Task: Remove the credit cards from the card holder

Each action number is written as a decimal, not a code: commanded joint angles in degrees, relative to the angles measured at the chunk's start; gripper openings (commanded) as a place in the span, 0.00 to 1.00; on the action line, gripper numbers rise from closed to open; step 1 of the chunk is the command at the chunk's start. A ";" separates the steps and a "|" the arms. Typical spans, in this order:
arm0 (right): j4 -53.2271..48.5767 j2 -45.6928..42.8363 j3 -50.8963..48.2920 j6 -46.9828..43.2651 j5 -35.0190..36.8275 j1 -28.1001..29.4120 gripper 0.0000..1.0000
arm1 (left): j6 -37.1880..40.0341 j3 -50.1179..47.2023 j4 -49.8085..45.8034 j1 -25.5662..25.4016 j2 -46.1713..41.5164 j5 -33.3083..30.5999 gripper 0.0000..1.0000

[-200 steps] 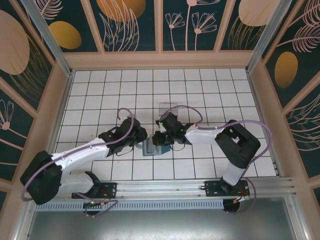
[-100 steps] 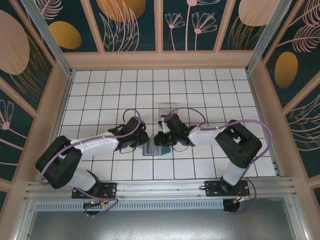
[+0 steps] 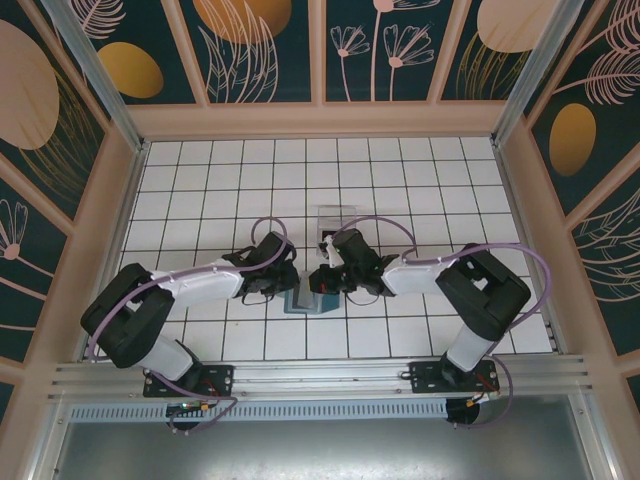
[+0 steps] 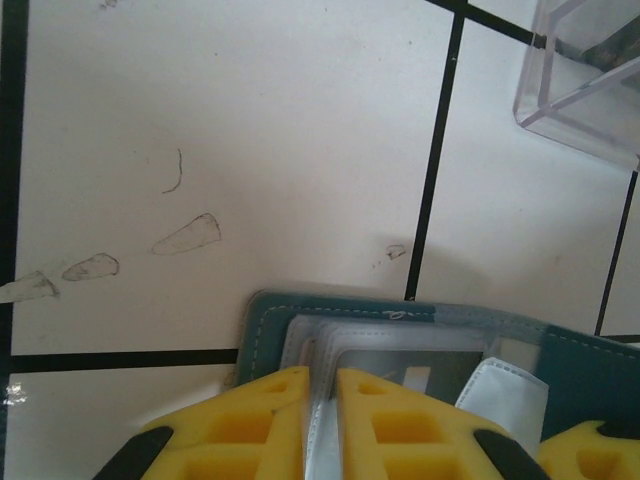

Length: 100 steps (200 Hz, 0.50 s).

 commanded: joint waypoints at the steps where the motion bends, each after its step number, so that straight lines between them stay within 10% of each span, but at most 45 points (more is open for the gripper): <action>1: 1.67 -1.85 -0.84 0.23 -0.87 -0.32 0.02 | 2.63 2.66 -2.77 0.31 0.54 1.28 0.16; 100: -6.87 -7.45 0.73 -2.41 4.59 -0.96 0.19 | 6.42 5.97 -4.00 0.10 2.38 6.34 0.19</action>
